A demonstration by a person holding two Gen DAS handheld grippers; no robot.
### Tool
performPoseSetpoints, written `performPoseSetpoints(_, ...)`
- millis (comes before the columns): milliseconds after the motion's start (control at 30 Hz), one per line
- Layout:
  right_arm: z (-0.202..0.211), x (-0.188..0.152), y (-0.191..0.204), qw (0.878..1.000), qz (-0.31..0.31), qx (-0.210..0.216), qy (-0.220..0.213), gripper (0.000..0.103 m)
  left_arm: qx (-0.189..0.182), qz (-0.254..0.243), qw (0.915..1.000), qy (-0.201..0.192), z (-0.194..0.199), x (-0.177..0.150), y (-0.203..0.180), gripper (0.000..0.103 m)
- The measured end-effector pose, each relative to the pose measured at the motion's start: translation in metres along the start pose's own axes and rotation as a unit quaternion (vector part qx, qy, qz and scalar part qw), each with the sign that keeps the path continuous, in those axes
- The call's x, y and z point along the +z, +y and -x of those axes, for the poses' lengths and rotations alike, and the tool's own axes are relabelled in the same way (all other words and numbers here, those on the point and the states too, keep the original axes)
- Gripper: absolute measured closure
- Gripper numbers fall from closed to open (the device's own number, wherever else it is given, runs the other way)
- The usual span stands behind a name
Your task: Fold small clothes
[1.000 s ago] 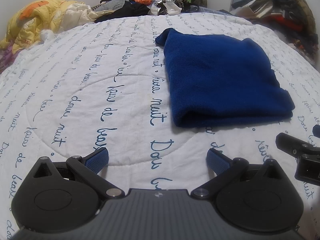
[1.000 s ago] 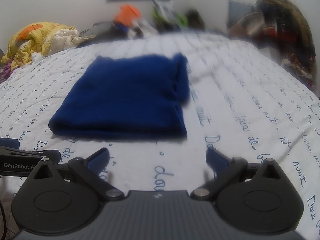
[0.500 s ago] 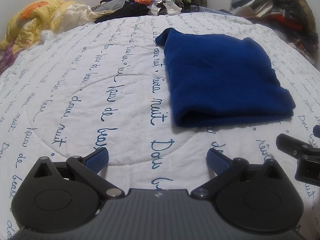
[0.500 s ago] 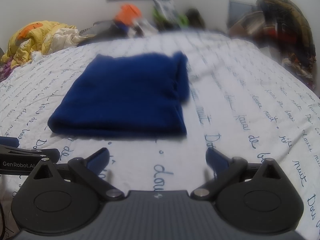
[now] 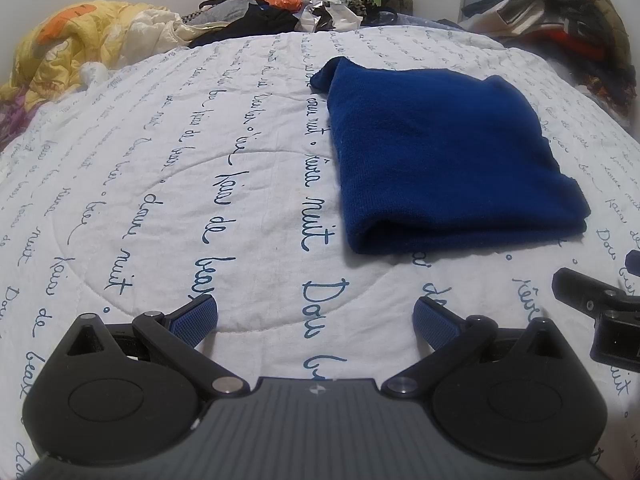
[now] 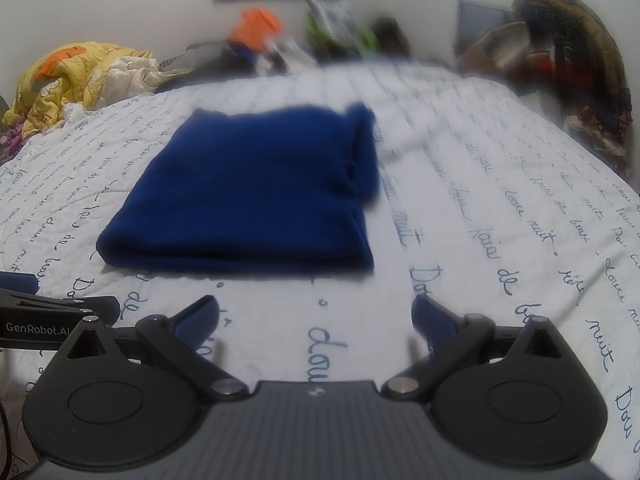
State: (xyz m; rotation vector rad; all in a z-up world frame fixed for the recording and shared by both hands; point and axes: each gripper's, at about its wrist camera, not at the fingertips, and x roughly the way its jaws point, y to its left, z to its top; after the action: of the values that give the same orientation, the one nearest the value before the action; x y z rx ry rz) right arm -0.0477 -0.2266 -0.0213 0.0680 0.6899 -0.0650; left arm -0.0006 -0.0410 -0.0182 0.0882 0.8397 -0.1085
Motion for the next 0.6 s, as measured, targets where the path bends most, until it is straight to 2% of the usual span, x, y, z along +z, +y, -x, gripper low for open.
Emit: performPoseSetpoints(600,0.0014,-0.0007,0.0002,1.000,0.002,0.000,-0.001,0.000,0.000,0.000,1.0000,0.000,0.0002,0.0000,0.0002,0.000)
